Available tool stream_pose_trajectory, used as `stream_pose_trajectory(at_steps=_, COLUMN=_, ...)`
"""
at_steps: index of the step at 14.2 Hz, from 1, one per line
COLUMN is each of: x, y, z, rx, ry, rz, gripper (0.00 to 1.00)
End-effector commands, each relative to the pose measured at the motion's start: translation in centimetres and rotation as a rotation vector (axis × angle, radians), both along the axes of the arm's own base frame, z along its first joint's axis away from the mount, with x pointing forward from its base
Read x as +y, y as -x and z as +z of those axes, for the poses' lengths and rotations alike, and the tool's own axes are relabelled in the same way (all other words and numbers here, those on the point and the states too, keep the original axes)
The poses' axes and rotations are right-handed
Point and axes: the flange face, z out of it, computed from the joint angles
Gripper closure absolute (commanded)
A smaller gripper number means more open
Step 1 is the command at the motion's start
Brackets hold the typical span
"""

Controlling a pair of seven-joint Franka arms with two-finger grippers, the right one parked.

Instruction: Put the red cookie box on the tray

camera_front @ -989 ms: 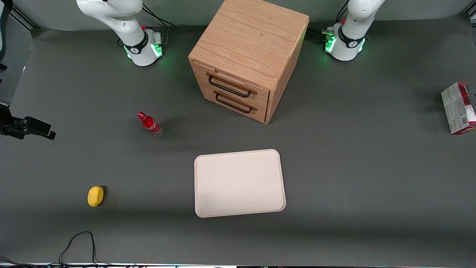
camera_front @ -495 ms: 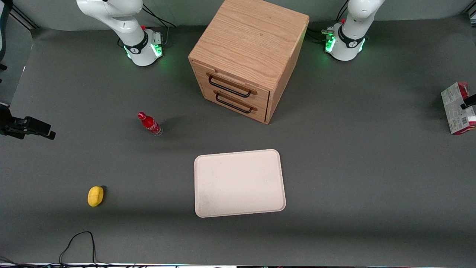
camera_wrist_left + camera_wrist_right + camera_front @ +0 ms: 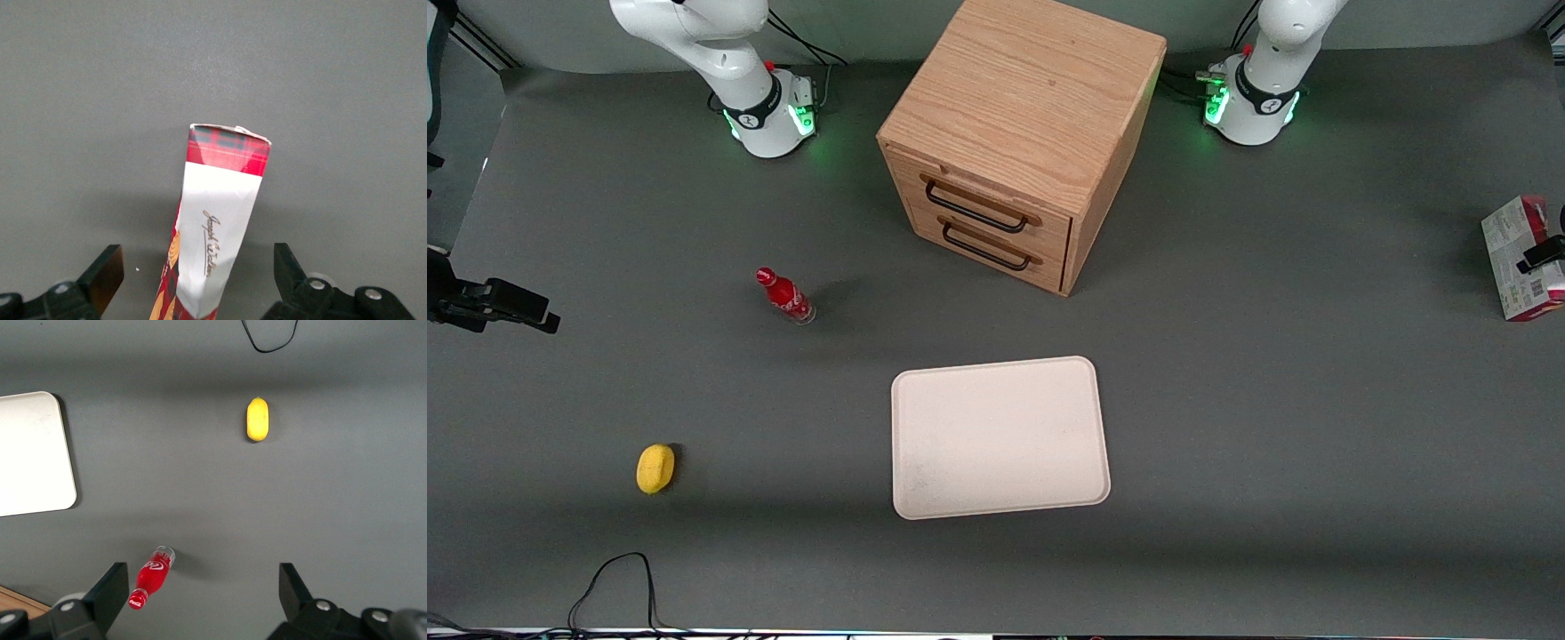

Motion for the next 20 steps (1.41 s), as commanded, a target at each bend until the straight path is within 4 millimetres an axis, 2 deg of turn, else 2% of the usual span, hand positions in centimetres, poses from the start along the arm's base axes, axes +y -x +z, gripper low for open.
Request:
stream_pose_trajectory(at_steps=1, x=-0.2, y=-0.3, z=0.3, rx=-0.008, ry=0.0, rz=0.013, gripper=0.29)
stream_pose_trajectory(at_steps=2, x=-0.2, y=-0.3, z=0.5, rx=-0.008, ry=0.001, rz=0.015, gripper=0.43)
stream_pose_trajectory(at_steps=3, x=-0.2, y=-0.3, z=0.6, rx=-0.008, ry=0.001, rz=0.016, gripper=0.52)
stream_pose_trajectory(at_steps=5, x=-0.2, y=-0.2, z=0.6, rx=-0.007, ry=0.002, rz=0.018, gripper=0.58)
stream_pose_trajectory(at_steps=6, x=-0.2, y=-0.2, z=0.6, rx=-0.006, ry=0.003, rz=0.016, gripper=0.64)
stream_pose_trajectory(at_steps=8, x=-0.2, y=-0.2, z=0.6, rx=-0.005, ry=0.001, rz=0.004, gripper=0.85)
stream_pose_trajectory(at_steps=9, x=-0.3, y=-0.2, z=0.6, rx=-0.003, ry=0.001, rz=-0.001, gripper=0.91)
stream_pose_trajectory(at_steps=12, x=-0.8, y=-0.9, z=1.2, rx=0.012, ry=0.012, rz=-0.024, gripper=1.0)
stream_pose_trajectory(at_steps=15, x=-0.8, y=-1.1, z=2.0, rx=0.011, ry=0.007, rz=-0.031, gripper=1.0)
stream_pose_trajectory(at_steps=16, x=-0.5, y=-1.4, z=2.9, rx=0.022, ry=0.005, rz=-0.045, gripper=1.0)
stream_pose_trajectory(at_steps=17, x=0.1, y=-1.9, z=4.6, rx=0.04, ry=0.007, rz=-0.058, gripper=1.0)
stream_pose_trajectory(at_steps=20, x=1.1, y=-4.5, z=12.4, rx=0.085, ry=0.018, rz=-0.099, gripper=1.0)
